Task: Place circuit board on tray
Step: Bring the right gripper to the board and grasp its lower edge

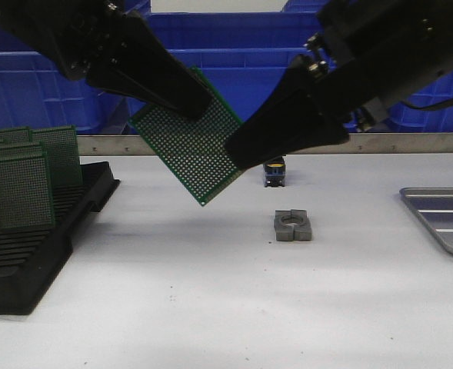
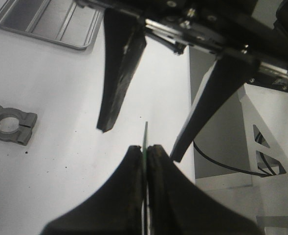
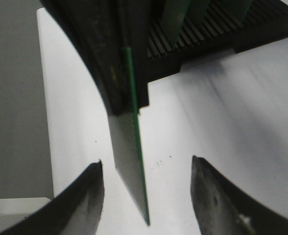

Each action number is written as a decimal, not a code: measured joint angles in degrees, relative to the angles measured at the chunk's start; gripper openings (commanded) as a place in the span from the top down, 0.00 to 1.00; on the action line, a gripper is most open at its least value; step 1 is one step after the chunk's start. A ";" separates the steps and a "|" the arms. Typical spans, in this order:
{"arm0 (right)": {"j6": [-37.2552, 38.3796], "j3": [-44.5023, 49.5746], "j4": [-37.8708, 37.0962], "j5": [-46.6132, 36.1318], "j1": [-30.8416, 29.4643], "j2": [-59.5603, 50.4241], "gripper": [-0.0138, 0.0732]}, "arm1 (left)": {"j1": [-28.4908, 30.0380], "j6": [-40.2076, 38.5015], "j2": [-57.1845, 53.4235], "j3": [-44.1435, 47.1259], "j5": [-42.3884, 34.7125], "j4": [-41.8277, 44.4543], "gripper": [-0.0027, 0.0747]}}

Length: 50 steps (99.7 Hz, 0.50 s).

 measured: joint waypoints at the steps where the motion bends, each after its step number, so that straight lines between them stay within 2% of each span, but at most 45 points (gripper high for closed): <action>1: 0.00 -0.22 0.12 0.15 0.13 0.26 0.37 | 0.00 0.00 0.00 0.00 0.00 0.00 0.99; 7: 0.00 -1.98 0.27 1.70 0.30 2.50 0.41 | 0.00 0.00 0.00 0.00 0.00 0.00 0.99; 13: 0.00 -3.22 0.37 3.72 0.30 4.27 0.50 | 0.00 0.00 0.00 0.00 0.00 0.00 0.99; 25: 0.00 -4.17 0.61 5.97 0.39 5.81 0.75 | 0.00 0.00 0.00 0.00 0.00 0.00 0.99; 35: 0.00 -4.25 0.61 6.76 0.39 5.93 0.92 | 0.00 0.00 0.00 0.00 -0.11 -0.11 0.98; 42: -0.26 -4.25 0.25 7.99 0.52 5.93 0.92 | 0.00 0.45 0.00 0.00 0.29 0.01 0.90; 50: -0.26 -4.25 0.21 8.28 0.63 5.93 0.92 | 0.00 0.58 0.00 -0.09 0.51 0.10 0.71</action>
